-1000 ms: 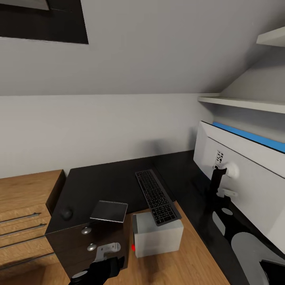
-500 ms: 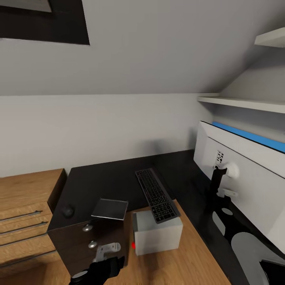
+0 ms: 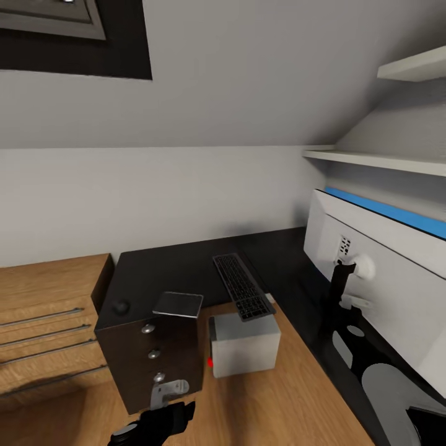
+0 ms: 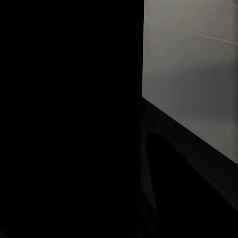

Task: In the bedroom, organize the workspace by keeping the computer under the desk, ensuring the monitor is on the desk, placing the keyboard on the desk next to the monitor, placing the mouse on the desk next to the keyboard, moving the folder from the swivel chair onto the desk next to the mouse, stacking the notebook on top of the folder with the pen on top of the notebook, and positioning the swivel chair next to the desk.

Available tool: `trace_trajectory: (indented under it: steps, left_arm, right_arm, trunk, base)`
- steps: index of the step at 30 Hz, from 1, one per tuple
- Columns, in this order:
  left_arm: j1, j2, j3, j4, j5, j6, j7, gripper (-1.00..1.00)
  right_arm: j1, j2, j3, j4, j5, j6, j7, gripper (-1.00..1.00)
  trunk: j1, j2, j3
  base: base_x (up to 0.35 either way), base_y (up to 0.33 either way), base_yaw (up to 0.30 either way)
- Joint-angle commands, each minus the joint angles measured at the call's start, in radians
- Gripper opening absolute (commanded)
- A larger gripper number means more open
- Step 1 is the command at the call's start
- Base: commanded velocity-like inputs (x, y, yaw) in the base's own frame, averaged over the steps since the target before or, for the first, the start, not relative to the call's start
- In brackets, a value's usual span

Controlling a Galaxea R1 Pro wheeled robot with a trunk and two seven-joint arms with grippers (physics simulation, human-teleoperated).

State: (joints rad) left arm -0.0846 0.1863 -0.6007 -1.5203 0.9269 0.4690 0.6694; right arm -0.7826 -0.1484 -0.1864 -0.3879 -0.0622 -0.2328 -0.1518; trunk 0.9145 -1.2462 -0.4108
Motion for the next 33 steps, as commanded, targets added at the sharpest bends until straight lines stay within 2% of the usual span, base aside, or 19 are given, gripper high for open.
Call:
trace_trajectory:
  steps: [1, 7, 18, 33]
  left_arm:
    - [-0.001, 0.001, -0.002, -0.001, 0.007, 0.0, 0.009, 1.0]
    - [-0.001, 0.001, -0.003, -0.001, 0.007, 0.0, 0.009, 1.0]
    - [-0.001, 0.001, -0.002, -0.001, 0.007, 0.0, 0.009, 1.0]
    - [-0.001, 0.001, -0.003, 0.0, 0.007, 0.0, 0.009, 1.0]
  right_arm:
    - [-0.001, 0.0, 0.003, 0.0, -0.007, -0.005, -0.001, -1.0]
    - [-0.001, 0.0, 0.002, 0.0, -0.007, -0.005, -0.002, -1.0]
    - [-0.001, 0.0, 0.002, 0.0, -0.007, -0.005, -0.002, -1.0]
    - [-0.001, 0.0, 0.002, 0.0, -0.007, -0.005, -0.002, -1.0]
  trunk:
    - [-0.001, -0.001, -0.001]
    - [-0.001, -0.001, -0.001]
    - [-0.001, -0.001, -0.004]
    - [-0.001, -0.001, -0.013]
  base:
    - [-0.333, 0.0, 0.005]
    - [-0.321, -0.096, 0.162]
    - [-0.284, -0.212, 0.269]
    - [-0.321, -0.108, 0.273]
